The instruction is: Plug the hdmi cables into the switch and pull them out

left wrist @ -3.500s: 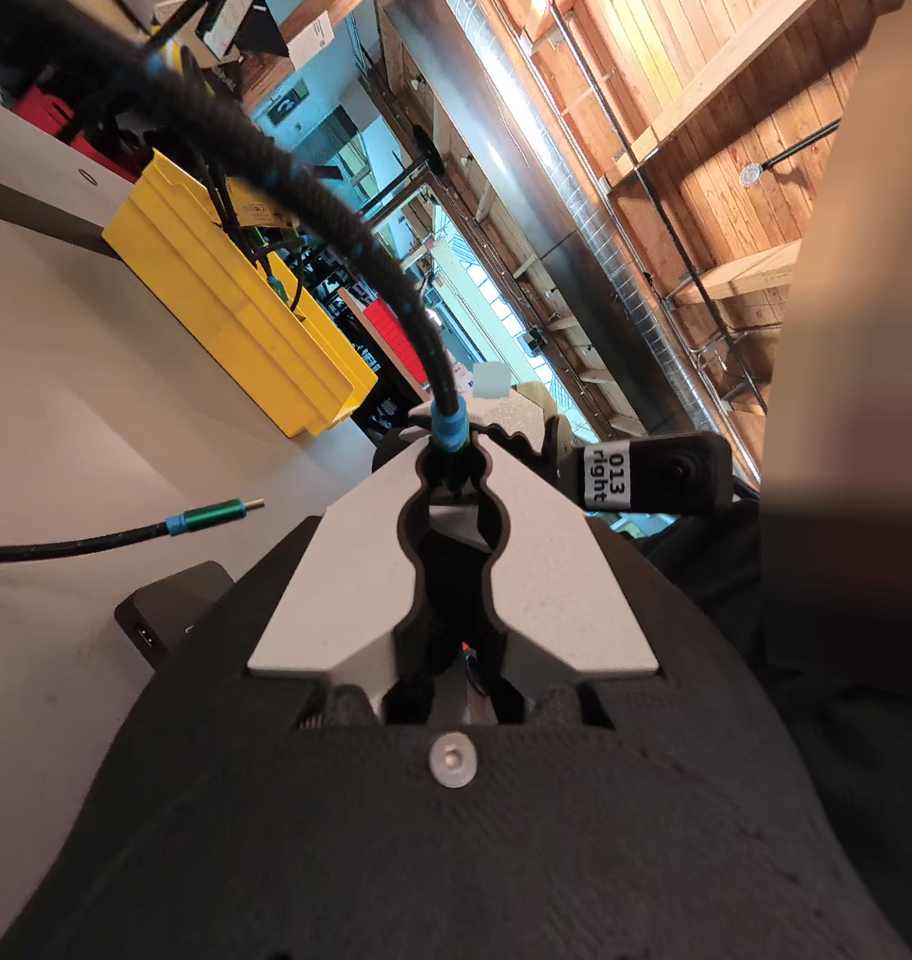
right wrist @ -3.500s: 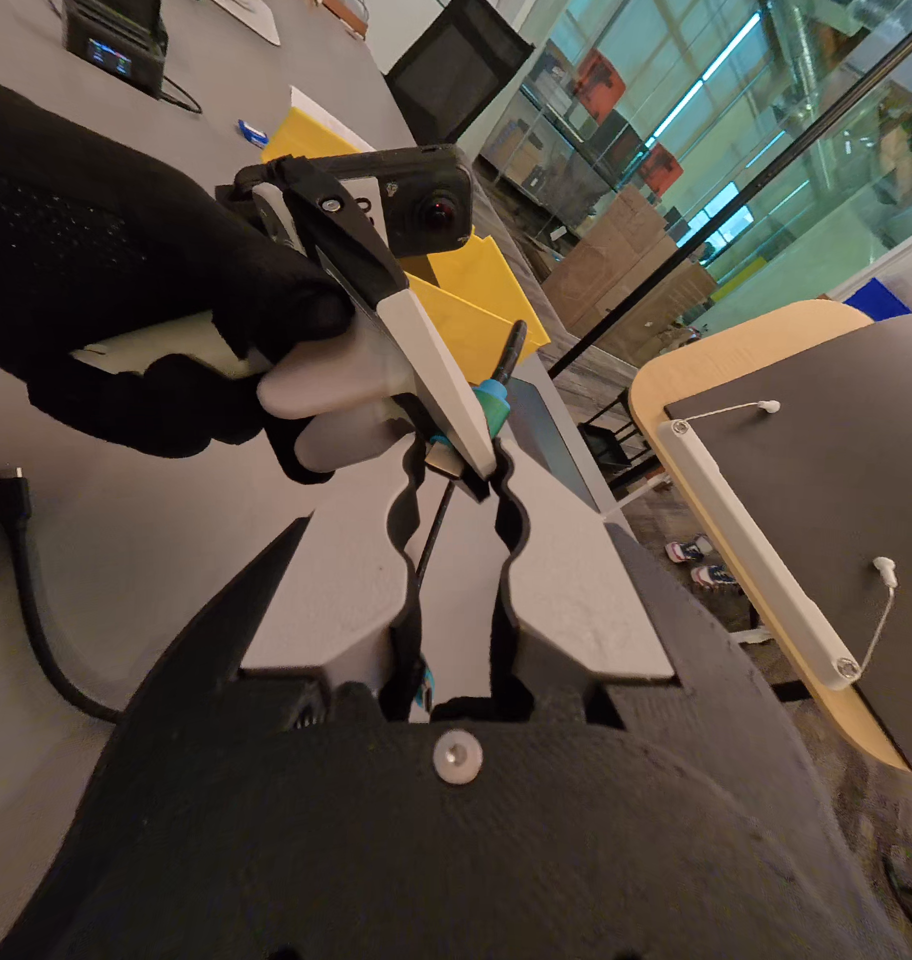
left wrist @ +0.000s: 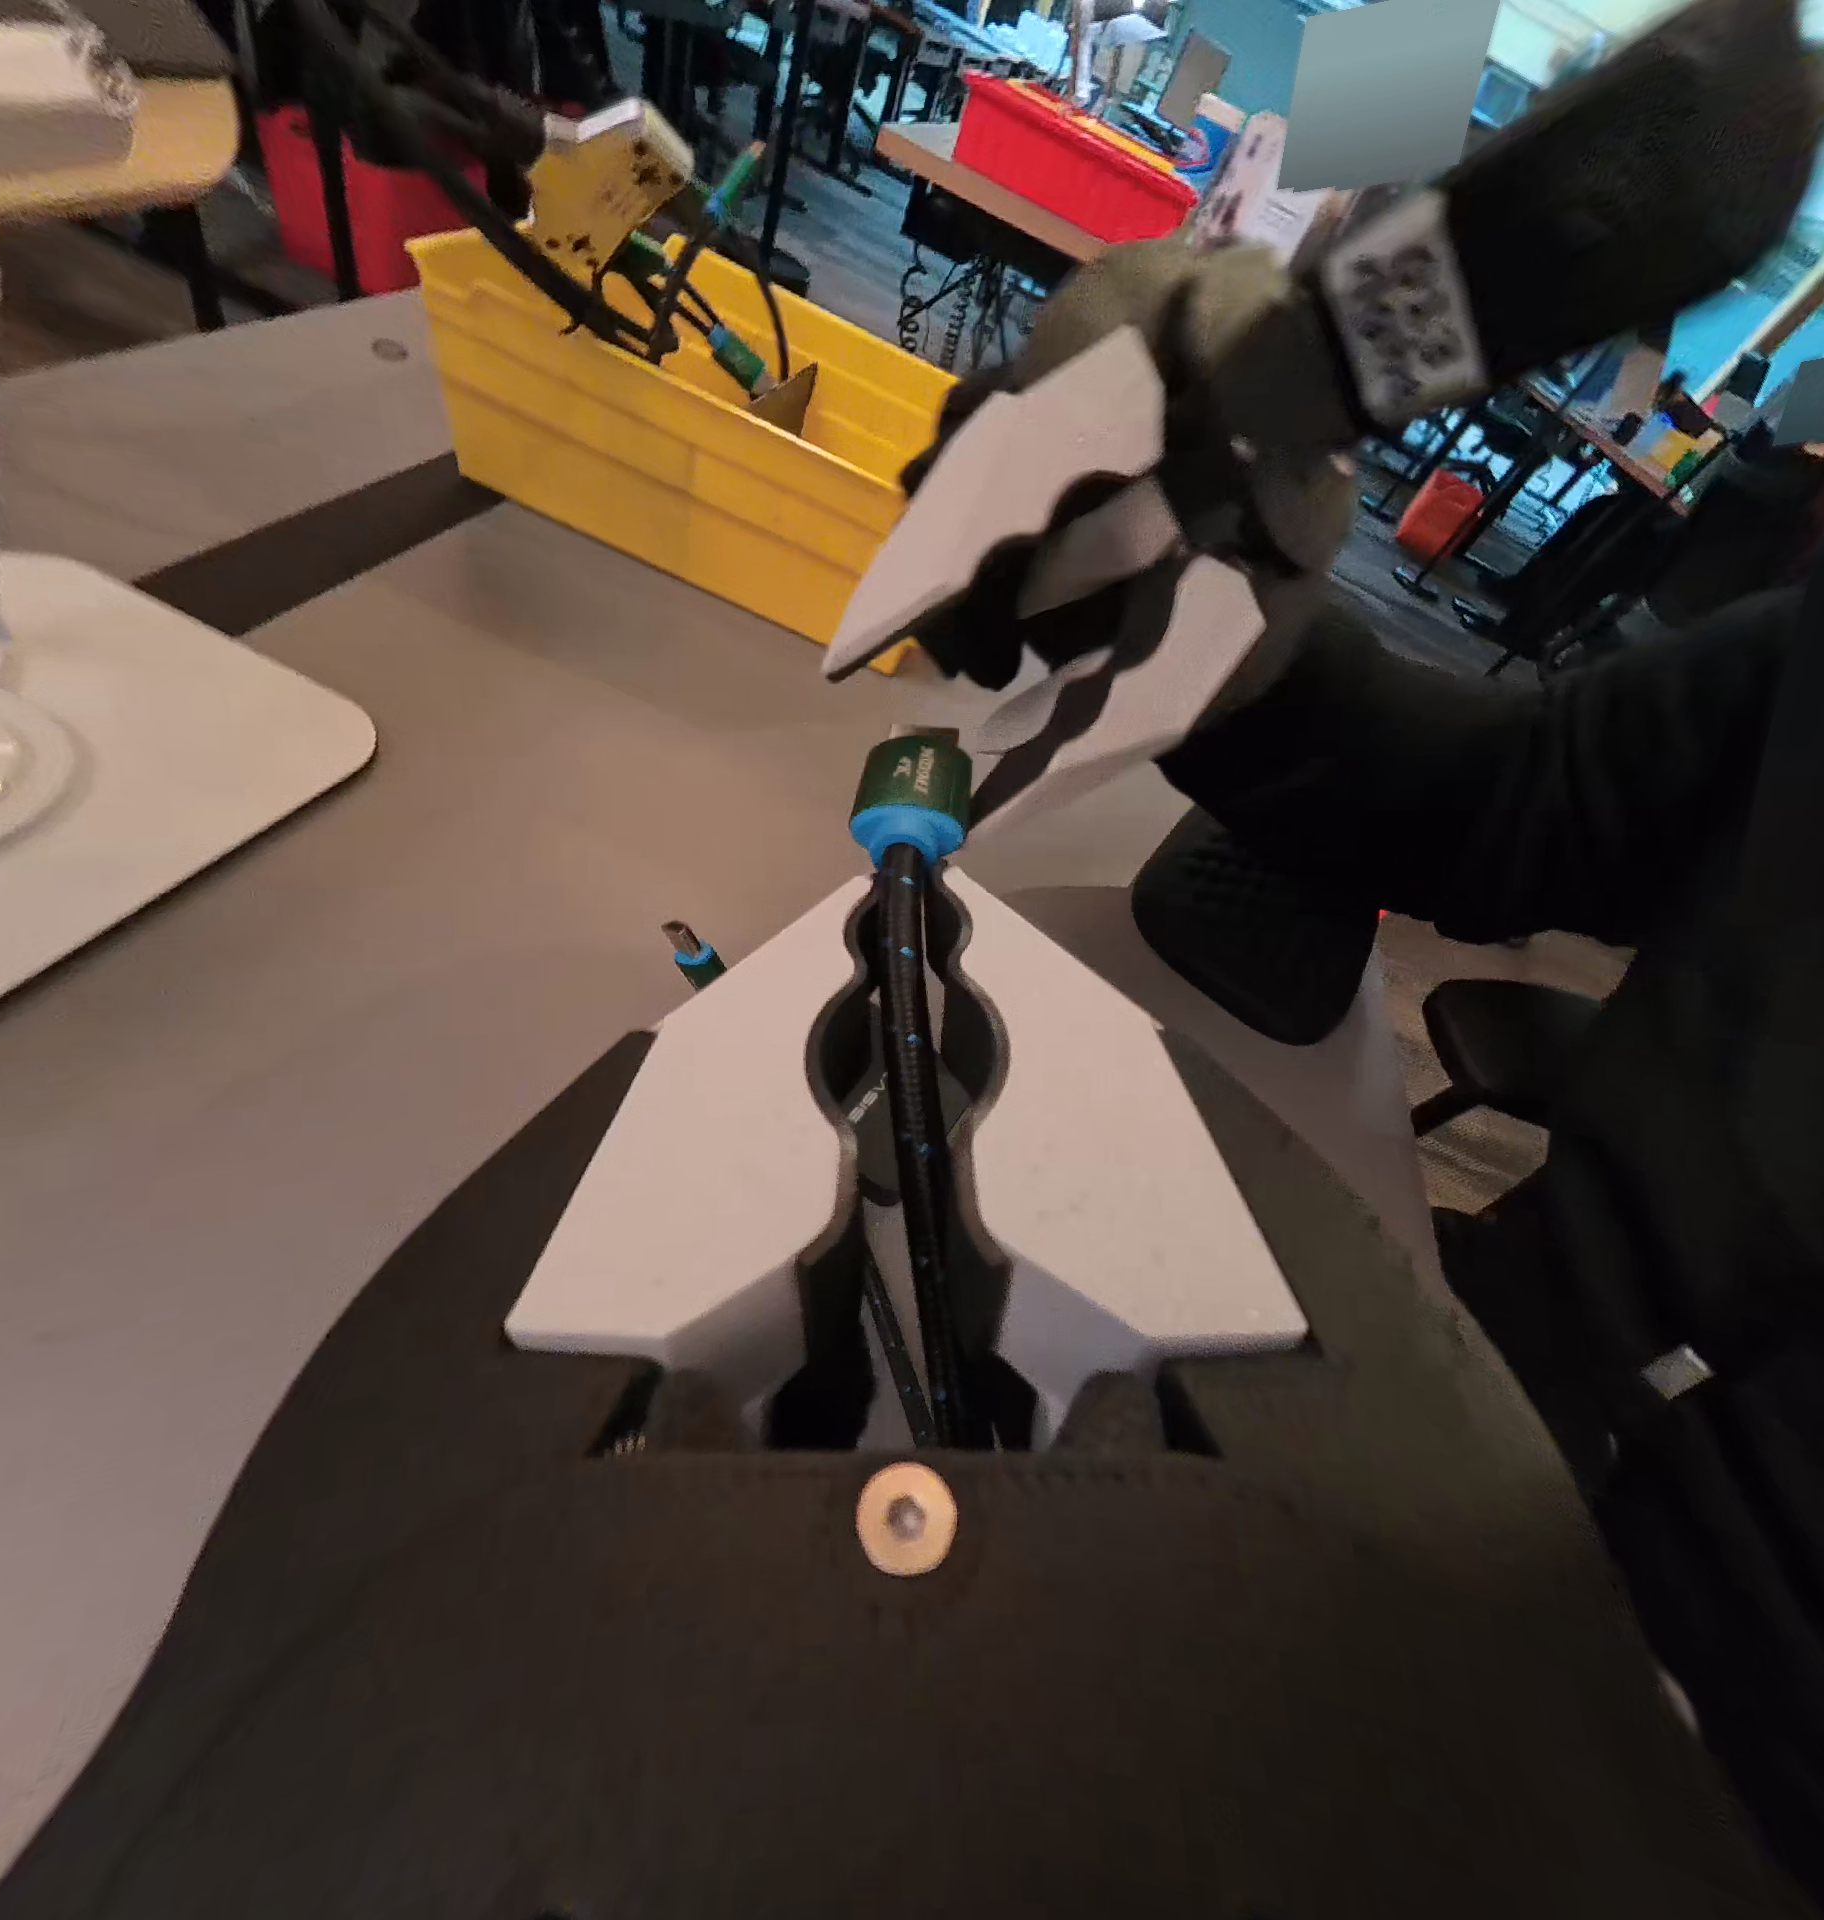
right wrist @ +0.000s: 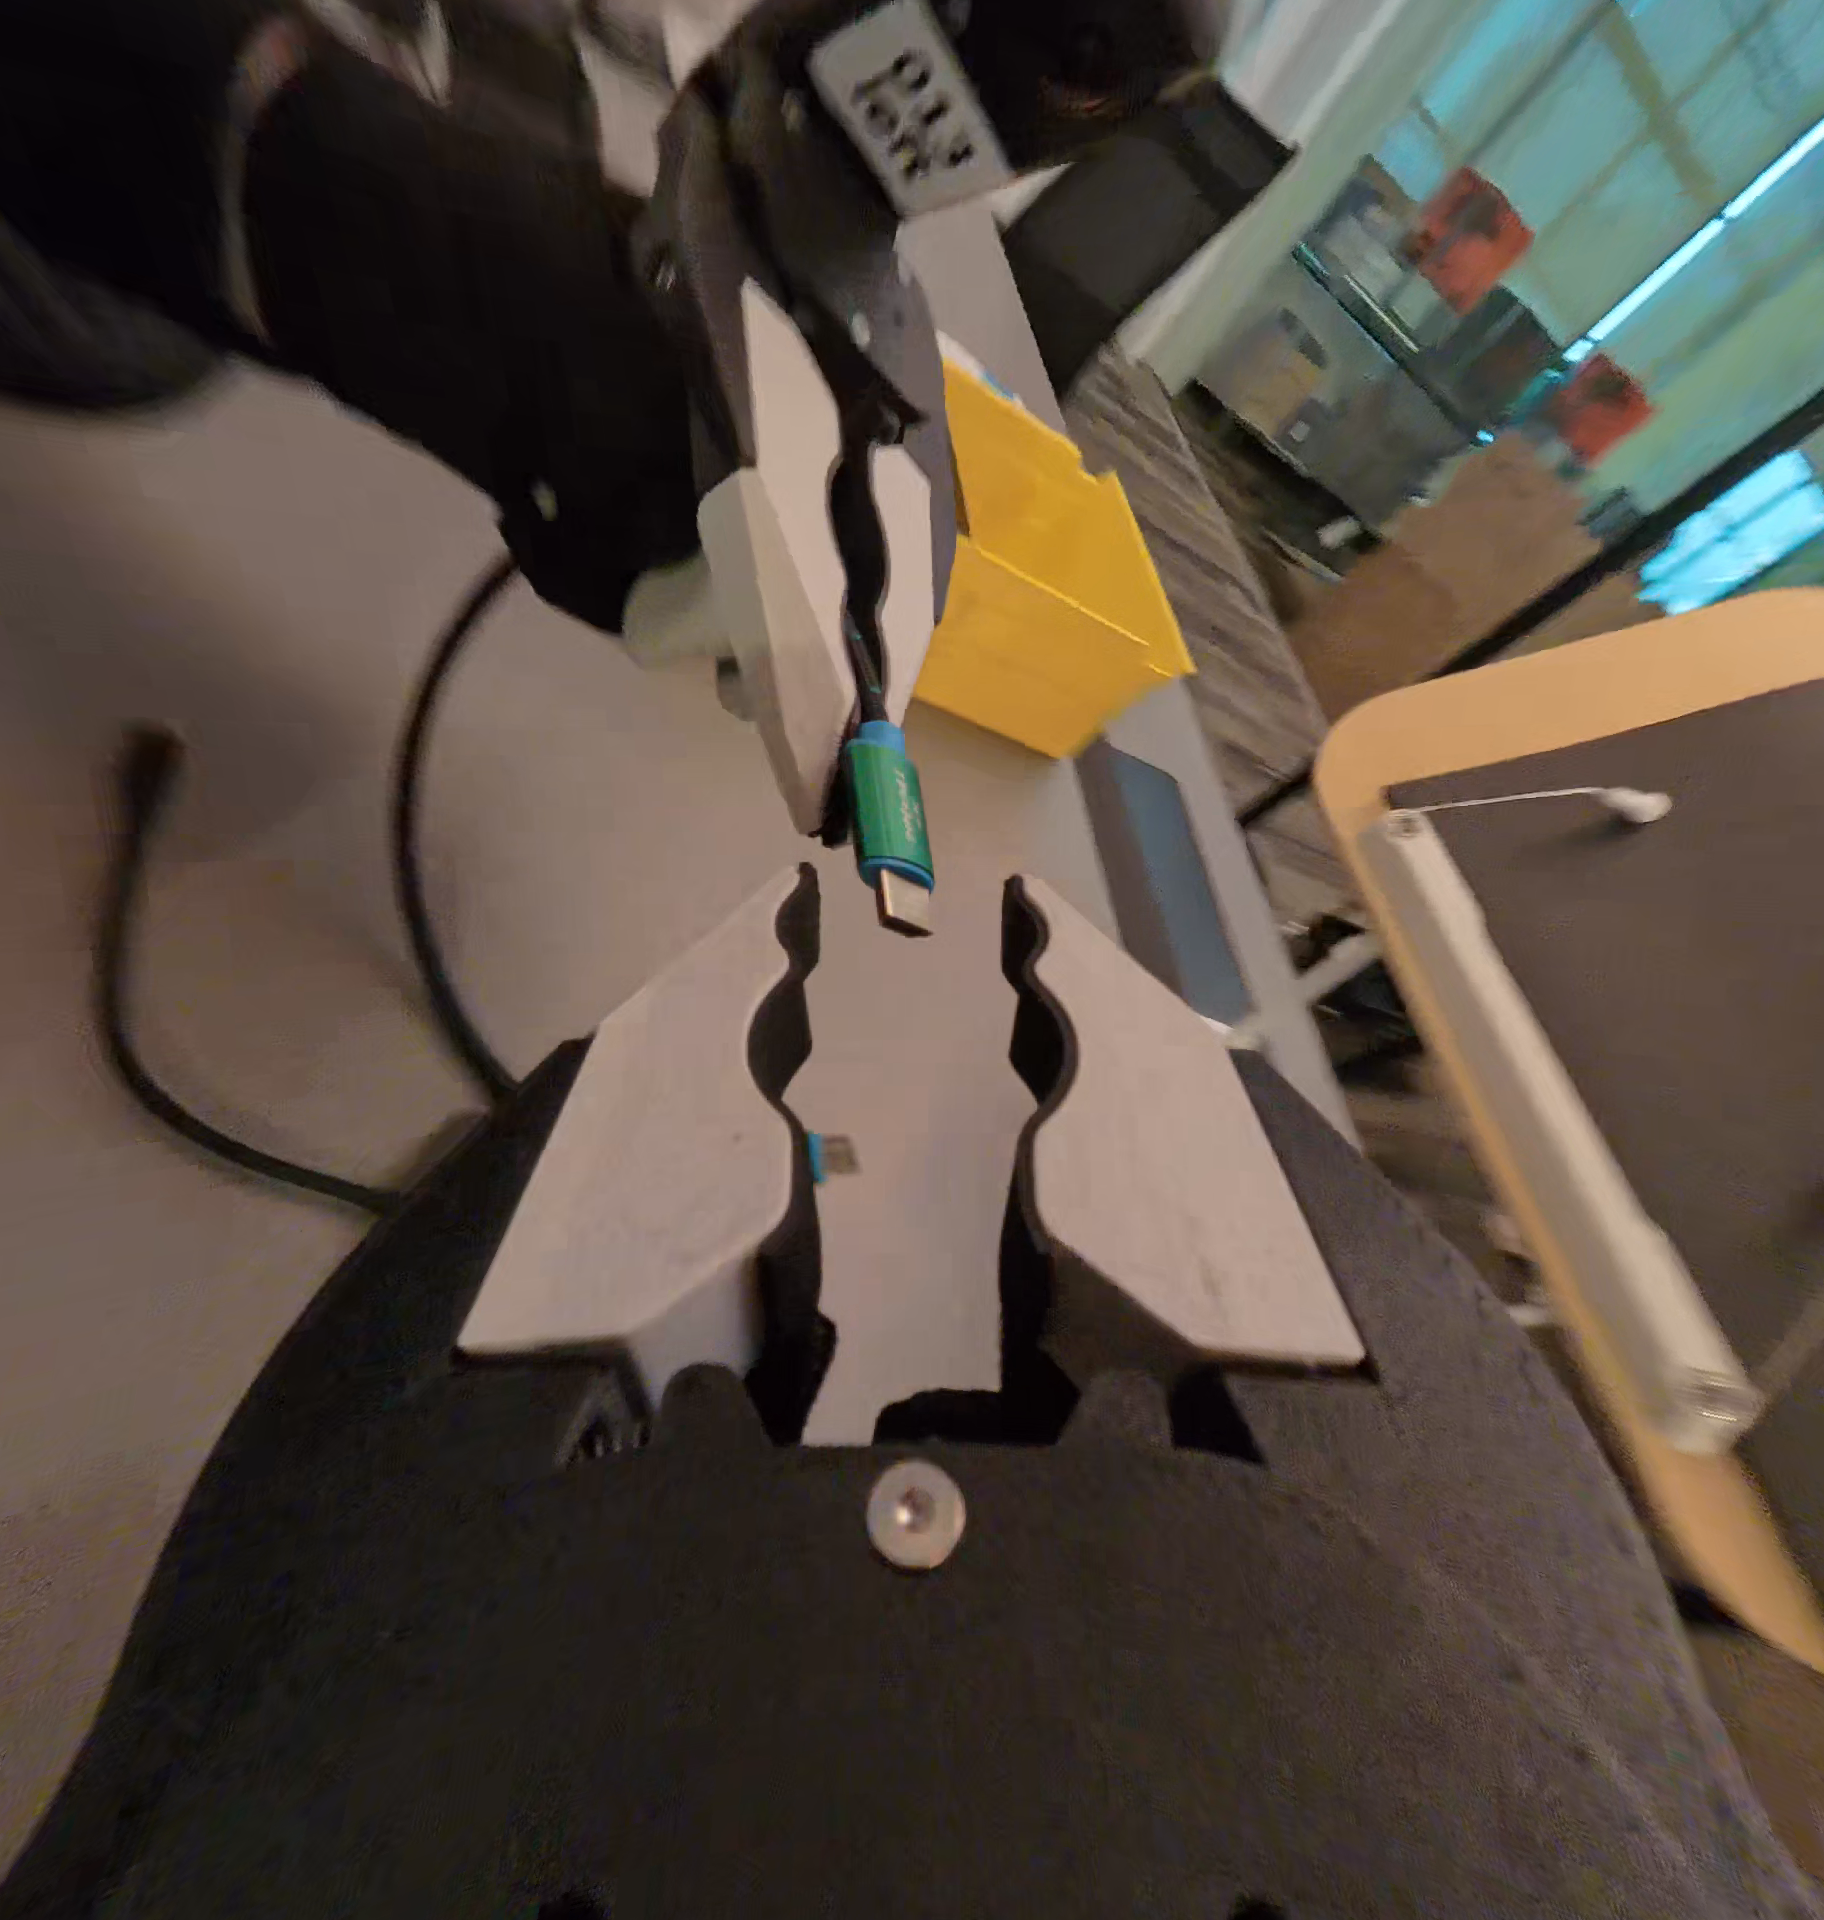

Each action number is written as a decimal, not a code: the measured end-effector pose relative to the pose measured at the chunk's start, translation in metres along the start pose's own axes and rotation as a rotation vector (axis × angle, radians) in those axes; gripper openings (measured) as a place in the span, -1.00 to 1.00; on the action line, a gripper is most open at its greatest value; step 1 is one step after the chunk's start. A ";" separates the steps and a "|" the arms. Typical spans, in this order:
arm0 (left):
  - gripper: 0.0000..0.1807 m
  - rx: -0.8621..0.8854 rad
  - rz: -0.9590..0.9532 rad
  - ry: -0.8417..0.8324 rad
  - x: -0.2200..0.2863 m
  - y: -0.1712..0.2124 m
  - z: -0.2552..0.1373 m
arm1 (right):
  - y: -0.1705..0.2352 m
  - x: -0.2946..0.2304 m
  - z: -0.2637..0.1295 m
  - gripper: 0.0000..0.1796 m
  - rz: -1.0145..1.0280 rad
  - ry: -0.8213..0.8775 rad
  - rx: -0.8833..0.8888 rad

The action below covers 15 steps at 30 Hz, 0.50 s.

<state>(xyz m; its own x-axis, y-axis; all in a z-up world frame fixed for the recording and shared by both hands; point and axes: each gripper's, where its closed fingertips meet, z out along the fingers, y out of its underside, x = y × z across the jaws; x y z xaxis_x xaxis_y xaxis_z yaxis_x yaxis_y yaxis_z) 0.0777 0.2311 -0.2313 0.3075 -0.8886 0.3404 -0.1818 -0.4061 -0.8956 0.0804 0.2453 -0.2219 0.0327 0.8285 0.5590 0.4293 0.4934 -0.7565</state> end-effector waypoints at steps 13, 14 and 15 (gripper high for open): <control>-0.87 0.056 -0.164 0.036 -0.006 -0.006 0.000 | 0.017 0.013 0.020 -0.92 -0.238 0.203 -0.248; -0.81 0.084 -0.168 0.048 -0.005 -0.010 0.000 | 0.018 0.014 0.020 -0.91 -0.218 0.207 -0.243; -0.78 0.110 -0.176 0.055 -0.005 -0.013 -0.001 | 0.018 0.015 0.021 -0.91 -0.198 0.211 -0.235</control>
<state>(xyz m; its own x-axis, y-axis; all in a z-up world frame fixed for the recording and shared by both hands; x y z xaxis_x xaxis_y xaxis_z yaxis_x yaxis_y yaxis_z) 0.0778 0.2411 -0.2213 0.2735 -0.8173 0.5072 -0.0257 -0.5333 -0.8455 0.0700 0.2719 -0.2344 0.1025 0.6381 0.7631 0.6407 0.5444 -0.5414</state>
